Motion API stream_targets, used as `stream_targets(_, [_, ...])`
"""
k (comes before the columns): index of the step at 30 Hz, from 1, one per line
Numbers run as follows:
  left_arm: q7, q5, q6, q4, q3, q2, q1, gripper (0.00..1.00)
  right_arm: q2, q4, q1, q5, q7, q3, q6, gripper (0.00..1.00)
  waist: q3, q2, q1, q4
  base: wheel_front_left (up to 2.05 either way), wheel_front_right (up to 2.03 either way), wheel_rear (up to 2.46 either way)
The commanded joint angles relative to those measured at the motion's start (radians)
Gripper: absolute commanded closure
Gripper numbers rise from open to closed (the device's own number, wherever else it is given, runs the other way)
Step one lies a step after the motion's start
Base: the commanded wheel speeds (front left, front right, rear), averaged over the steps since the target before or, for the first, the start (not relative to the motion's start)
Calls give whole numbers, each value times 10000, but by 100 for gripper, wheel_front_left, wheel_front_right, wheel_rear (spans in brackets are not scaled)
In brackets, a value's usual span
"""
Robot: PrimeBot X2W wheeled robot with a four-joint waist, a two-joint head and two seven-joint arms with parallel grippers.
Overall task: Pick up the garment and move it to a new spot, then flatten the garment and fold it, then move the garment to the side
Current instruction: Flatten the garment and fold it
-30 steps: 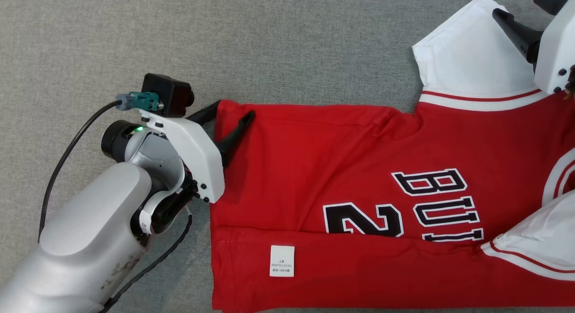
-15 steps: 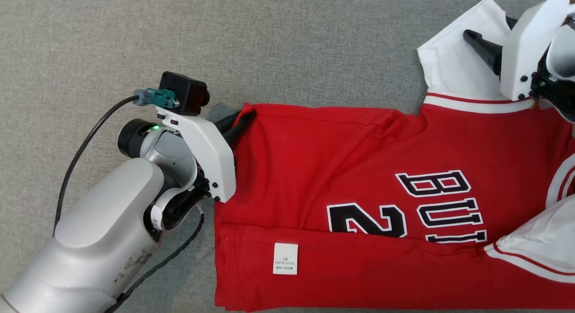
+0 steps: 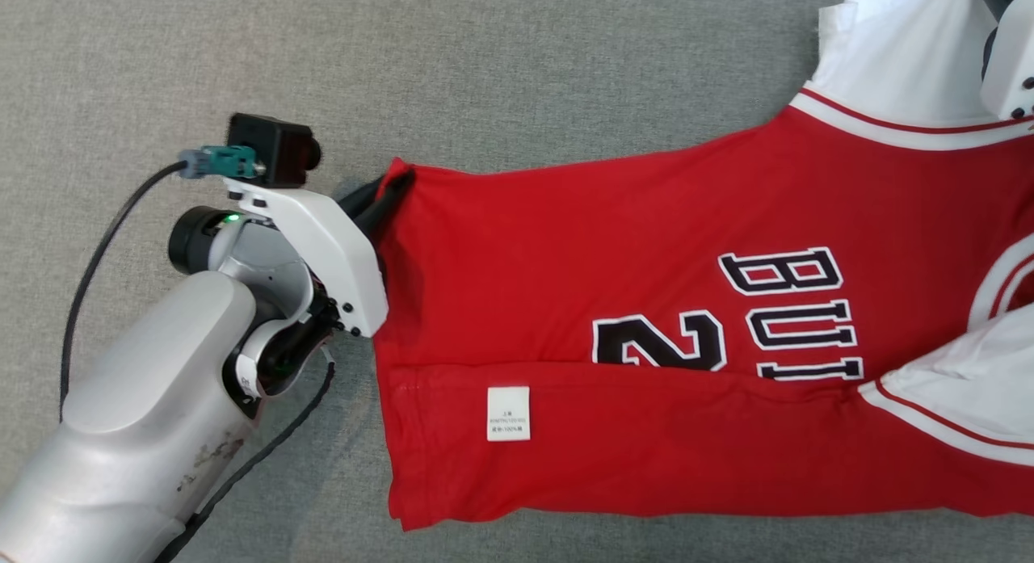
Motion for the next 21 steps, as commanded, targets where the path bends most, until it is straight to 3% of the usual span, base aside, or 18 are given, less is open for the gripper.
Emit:
stream_targets(1, [-99,-70,138,80,163,154,60,100,26,61,-32,97,-169,1,-2,100,-87,0,0,-99,0,0,0])
stream_targets(5, [-313,-113,232,35,337,207,56,100,12,-272,300,594,-555,282,-2,100,-246,0,0,-238,0,0,0])
stream_targets(11, [-664,-92,366,-273,463,336,401,100,-567,-1537,1152,1489,-1409,607,-2,100,-677,0,0,-508,0,0,0])
stream_targets(14, [-1071,-273,615,-953,703,711,1221,100,-1193,-2679,2386,2157,-2066,393,-2,100,-1209,0,0,-836,0,0,0])
stream_targets(21, [-1558,-771,1118,-2312,1025,1305,3058,100,-1602,-4351,5183,2956,-2879,-537,-2,100,-2192,0,0,-1233,0,0,0])
